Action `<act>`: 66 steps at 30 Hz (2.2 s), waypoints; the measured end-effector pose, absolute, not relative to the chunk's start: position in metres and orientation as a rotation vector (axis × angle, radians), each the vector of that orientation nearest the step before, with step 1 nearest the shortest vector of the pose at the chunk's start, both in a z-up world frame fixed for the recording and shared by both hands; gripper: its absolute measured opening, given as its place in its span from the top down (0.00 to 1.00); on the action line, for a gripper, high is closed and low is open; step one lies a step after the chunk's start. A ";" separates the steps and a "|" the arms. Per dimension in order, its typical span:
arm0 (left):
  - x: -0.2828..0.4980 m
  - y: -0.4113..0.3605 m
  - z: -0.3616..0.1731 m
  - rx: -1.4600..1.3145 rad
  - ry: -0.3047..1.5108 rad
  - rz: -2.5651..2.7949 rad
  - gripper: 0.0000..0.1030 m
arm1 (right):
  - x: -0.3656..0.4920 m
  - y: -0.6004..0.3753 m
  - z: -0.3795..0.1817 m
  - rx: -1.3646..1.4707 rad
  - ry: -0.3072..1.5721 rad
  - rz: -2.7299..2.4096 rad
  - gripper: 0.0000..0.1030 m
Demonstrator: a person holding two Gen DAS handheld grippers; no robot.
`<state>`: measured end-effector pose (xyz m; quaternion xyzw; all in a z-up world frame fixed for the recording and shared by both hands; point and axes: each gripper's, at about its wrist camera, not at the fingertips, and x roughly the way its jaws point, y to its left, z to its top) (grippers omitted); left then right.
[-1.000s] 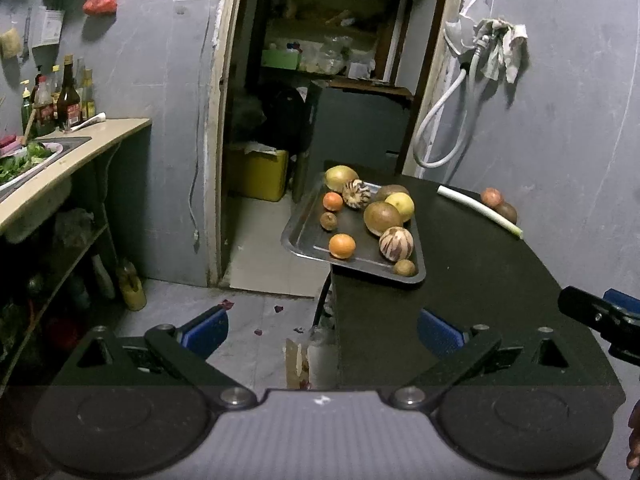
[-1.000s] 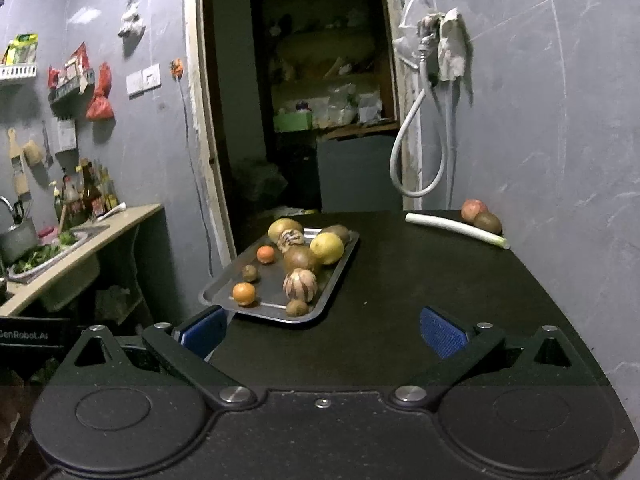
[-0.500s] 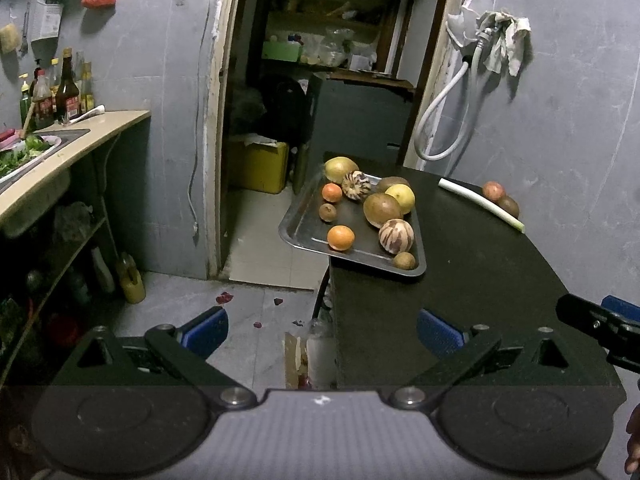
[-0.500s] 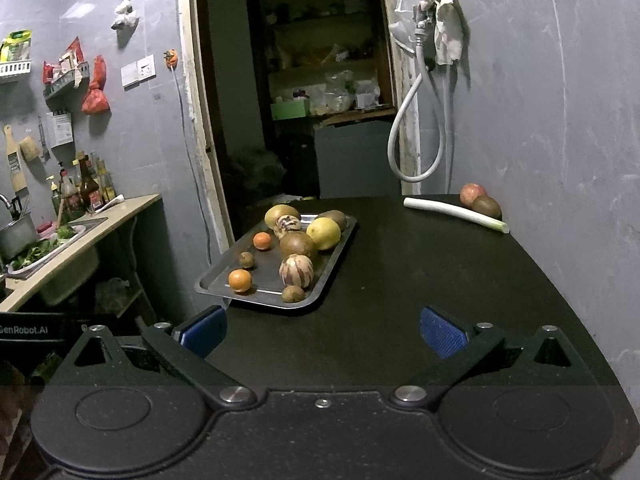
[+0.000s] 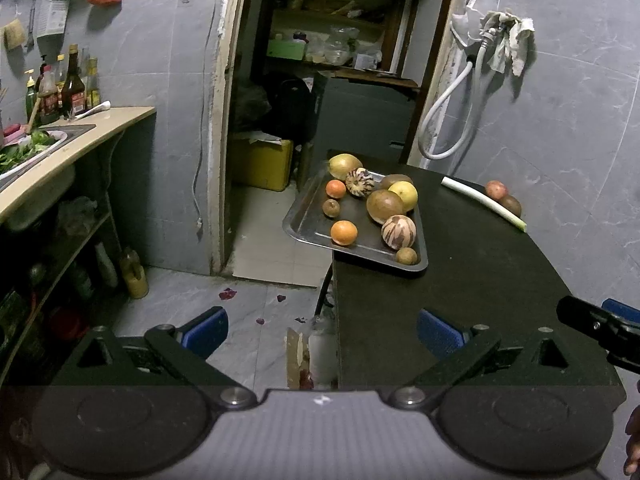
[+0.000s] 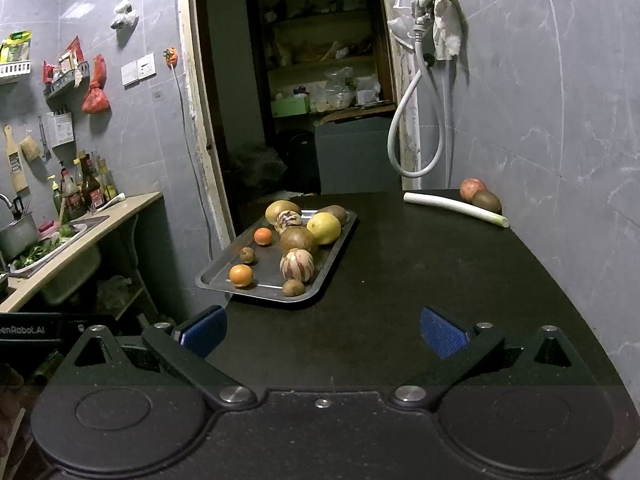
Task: Organize fruits
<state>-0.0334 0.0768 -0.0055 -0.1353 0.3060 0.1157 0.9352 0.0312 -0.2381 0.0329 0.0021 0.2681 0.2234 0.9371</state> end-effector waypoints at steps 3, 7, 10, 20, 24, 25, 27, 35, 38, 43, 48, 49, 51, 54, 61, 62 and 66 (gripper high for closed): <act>-0.033 0.077 -0.005 -0.277 0.626 0.237 0.01 | 0.031 -0.238 0.033 0.003 0.548 0.458 0.00; -0.036 0.076 -0.005 -0.278 0.624 0.242 0.01 | 0.030 -0.238 0.032 0.003 0.548 0.459 0.00; -0.038 0.075 -0.005 -0.280 0.624 0.246 0.01 | 0.030 -0.239 0.032 0.005 0.548 0.460 0.00; -0.039 0.073 -0.004 -0.283 0.627 0.253 0.01 | 0.030 -0.239 0.032 0.006 0.549 0.459 0.00; -0.039 0.073 -0.004 -0.285 0.628 0.254 0.01 | 0.031 -0.239 0.032 0.006 0.549 0.459 0.00; -0.039 0.073 -0.004 -0.285 0.629 0.254 0.01 | 0.031 -0.239 0.032 0.006 0.550 0.458 0.00; -0.039 0.072 -0.004 -0.286 0.630 0.255 0.01 | 0.031 -0.239 0.032 0.007 0.551 0.458 0.00; -0.039 0.072 -0.004 -0.279 0.628 0.254 0.01 | 0.028 -0.239 0.030 0.011 0.543 0.459 0.00; -0.039 0.069 -0.004 -0.280 0.626 0.259 0.01 | 0.028 -0.239 0.030 0.012 0.543 0.460 0.00; -0.039 0.069 -0.004 -0.284 0.630 0.264 0.01 | 0.028 -0.239 0.030 0.012 0.545 0.459 0.00; -0.039 0.069 -0.004 -0.285 0.630 0.264 0.01 | 0.027 -0.238 0.031 0.012 0.548 0.464 0.00; -0.039 0.069 -0.004 -0.286 0.631 0.265 0.01 | 0.026 -0.237 0.031 0.012 0.548 0.465 0.00; -0.039 0.069 -0.004 -0.289 0.631 0.270 0.01 | 0.026 -0.237 0.031 0.012 0.549 0.463 0.00; -0.040 0.069 -0.004 -0.293 0.631 0.273 0.01 | 0.025 -0.236 0.031 0.012 0.549 0.464 0.00; -0.041 0.069 -0.004 -0.295 0.630 0.273 0.01 | 0.025 -0.236 0.032 0.013 0.548 0.463 0.00; -0.041 0.069 -0.004 -0.296 0.630 0.273 0.01 | 0.024 -0.235 0.032 0.012 0.548 0.463 0.00; -0.041 0.069 -0.004 -0.292 0.635 0.274 0.01 | 0.025 -0.235 0.032 0.012 0.545 0.461 0.00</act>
